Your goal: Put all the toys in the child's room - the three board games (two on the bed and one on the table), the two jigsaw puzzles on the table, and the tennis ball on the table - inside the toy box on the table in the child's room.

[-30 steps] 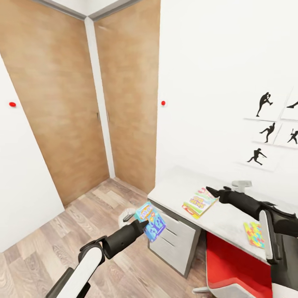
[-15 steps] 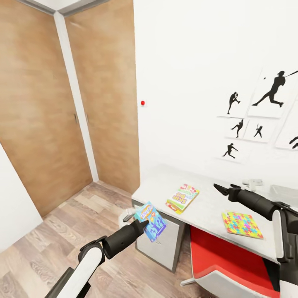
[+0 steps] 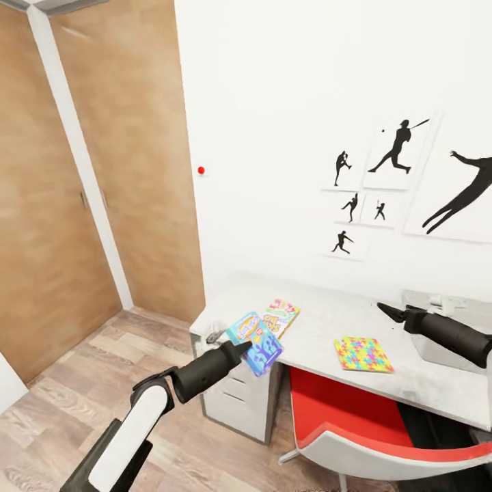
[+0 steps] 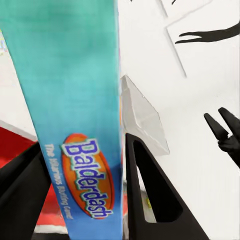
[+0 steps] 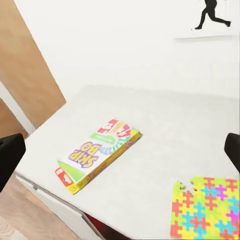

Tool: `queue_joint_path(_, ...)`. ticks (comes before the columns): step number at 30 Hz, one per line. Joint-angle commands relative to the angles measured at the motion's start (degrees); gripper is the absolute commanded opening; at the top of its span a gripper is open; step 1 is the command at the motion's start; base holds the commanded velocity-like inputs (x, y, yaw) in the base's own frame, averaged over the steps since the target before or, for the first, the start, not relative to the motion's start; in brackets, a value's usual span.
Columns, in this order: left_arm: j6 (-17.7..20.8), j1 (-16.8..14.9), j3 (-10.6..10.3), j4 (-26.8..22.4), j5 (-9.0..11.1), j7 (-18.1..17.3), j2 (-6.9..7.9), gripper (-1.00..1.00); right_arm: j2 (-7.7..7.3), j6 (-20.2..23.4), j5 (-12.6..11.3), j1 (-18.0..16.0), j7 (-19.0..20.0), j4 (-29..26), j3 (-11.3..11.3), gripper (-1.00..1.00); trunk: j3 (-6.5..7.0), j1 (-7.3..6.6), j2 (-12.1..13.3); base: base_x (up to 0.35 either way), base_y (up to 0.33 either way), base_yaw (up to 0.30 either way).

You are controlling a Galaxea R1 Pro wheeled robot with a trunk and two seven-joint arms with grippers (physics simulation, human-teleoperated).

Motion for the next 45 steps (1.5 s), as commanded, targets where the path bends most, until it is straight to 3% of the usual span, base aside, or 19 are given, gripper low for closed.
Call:
queue_joint_path(1, 0.13, -0.97, -0.1, -0.05, 1.26, 1.02, 0.02, -1.0, -0.21, 0.6, 0.0, -0.09, 1.1, -0.03, -0.63, 1.0, -0.15, 0.04, -0.14, 0.0, 0.0, -0.29)
queue_joint_path(4, 0.27, -4.35, -0.21, 0.16, 4.23, 4.56, -0.05, -1.0, -0.71, 0.99, -0.32, -0.09, 3.13, -0.03, -2.36, 1.0, -0.15, 0.04, -0.14, 0.0, 0.0, -0.288)
queue_joint_path(9, 0.89, -9.56, -0.51, 0.47, 7.83, 9.37, -0.42, -1.0, -0.99, 1.17, -0.47, -0.09, 4.18, -0.03, -3.42, 1.0, -0.15, 0.04, -0.14, 0.0, 0.0, -0.276)
queue_joint_path(14, 3.69, -13.44, -0.56, 0.78, 10.05, 12.93, -1.96, -1.0, -1.1, 1.23, -0.52, -0.09, 4.52, -0.02, -3.76, 1.0, -0.15, 0.04, -0.14, 0.0, 0.0, -0.266)
queue_joint_path(15, 4.73, -14.75, -0.51, 0.86, 10.63, 14.65, -2.87, -1.0, -1.21, 1.24, -0.54, -0.09, 4.6, -0.04, -3.95, 1.0, -0.15, 0.04, -0.14, 0.0, 0.0, -0.274)
queue_joint_path(28, 5.78, -16.01, -0.38, 0.9, 11.25, 16.67, -3.85, -1.0, -1.35, 1.31, -0.55, -0.09, 4.68, -0.02, -4.18, 1.0, -0.15, 0.04, -0.14, 0.018, 0.012, -0.284)
queue_joint_path(45, 5.83, -16.09, -0.39, 0.71, 11.29, 16.64, -3.96, -1.0, -1.87, 1.3, -0.55, -0.09, 4.75, -0.02, -4.83, 1.0, -0.15, 0.04, -0.14, 0.243, 0.208, -0.268)
